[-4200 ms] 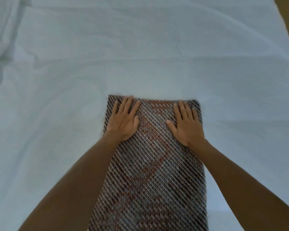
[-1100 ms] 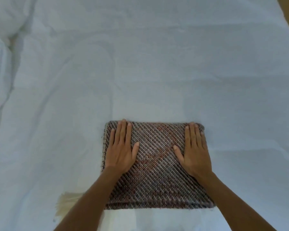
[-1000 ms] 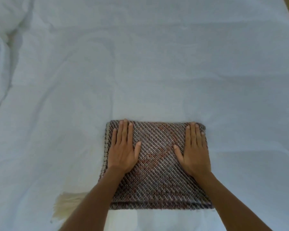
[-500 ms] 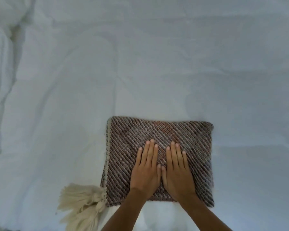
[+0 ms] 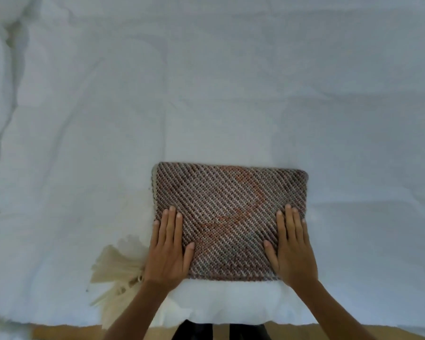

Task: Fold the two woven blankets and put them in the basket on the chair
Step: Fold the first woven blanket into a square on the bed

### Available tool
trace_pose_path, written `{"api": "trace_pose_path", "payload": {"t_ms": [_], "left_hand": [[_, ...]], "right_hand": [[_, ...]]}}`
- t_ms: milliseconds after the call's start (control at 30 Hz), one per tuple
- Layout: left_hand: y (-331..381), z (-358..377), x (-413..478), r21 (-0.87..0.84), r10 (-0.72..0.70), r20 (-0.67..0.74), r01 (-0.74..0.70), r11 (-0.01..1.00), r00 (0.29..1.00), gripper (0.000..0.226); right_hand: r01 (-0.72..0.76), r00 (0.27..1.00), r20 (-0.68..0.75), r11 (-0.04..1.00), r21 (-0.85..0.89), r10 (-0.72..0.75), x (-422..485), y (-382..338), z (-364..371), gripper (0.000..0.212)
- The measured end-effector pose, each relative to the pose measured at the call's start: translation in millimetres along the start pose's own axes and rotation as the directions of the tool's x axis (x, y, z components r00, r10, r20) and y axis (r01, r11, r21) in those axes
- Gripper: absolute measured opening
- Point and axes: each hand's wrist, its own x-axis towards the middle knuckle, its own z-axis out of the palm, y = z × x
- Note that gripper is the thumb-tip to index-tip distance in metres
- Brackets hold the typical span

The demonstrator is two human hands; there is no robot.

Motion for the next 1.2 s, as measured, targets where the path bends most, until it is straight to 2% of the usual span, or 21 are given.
{"api": "trace_pose_path", "payload": {"t_ms": [133,200,233,300,367,500,600,667,800,933,1067,1200], "left_hand": [[-2,-14,-1,0.003,0.023,-0.009,-0.023,1.000,1.000,0.070],[-1,-27,-3,-0.061,-0.036,-0.030,0.034,0.998,0.999,0.072],[-1,-32,-3,-0.123,-0.109,-0.034,0.104,0.987,0.993,0.075],[-1,-42,-2,-0.269,-0.281,-0.018,0.266,0.925,0.959,0.085],[-2,-50,4,-0.369,-0.391,0.055,0.383,0.847,0.919,0.098],[-12,-62,26,-0.444,-0.474,0.199,0.510,0.737,0.858,0.105],[-16,-66,39,-0.590,-0.496,0.348,0.597,0.543,0.795,0.104],[-19,-70,43,-0.610,-0.489,0.446,0.655,0.446,0.749,0.103],[-20,-77,41,-0.630,-0.404,0.485,0.630,0.453,0.776,0.111],[-15,-84,37,-0.616,-0.446,0.453,0.633,0.470,0.772,0.107],[-3,-102,30,-0.606,-0.502,0.436,0.656,0.450,0.747,0.099],[18,-136,23,-0.593,-0.511,0.404,0.643,0.485,0.758,0.087]], "right_hand": [[0.021,1.000,-0.020,0.999,0.034,-0.020,-5,-3,-17,0.070],[-0.029,0.998,-0.055,0.996,0.086,0.034,-9,-2,-32,0.073],[-0.096,0.992,-0.064,0.983,0.154,0.107,-8,-3,-40,0.076],[-0.280,0.949,-0.032,0.887,0.368,0.312,-3,-4,-53,0.080],[-0.421,0.893,0.091,0.749,0.511,0.441,7,-2,-61,0.079],[-0.579,0.798,0.310,0.514,0.633,0.517,29,-5,-75,0.073],[-0.693,0.705,0.457,0.387,0.609,0.543,37,-2,-74,0.080],[-0.716,0.682,0.509,0.334,0.614,0.526,38,1,-73,0.081],[-0.690,0.695,0.523,0.253,0.678,0.493,34,-1,-78,0.067],[-0.667,0.718,0.504,0.267,0.696,0.481,27,-5,-82,0.077],[-0.651,0.732,0.509,0.246,0.718,0.453,20,-5,-103,0.071],[-0.642,0.741,0.502,0.250,0.725,0.447,7,-3,-137,0.070]]}}
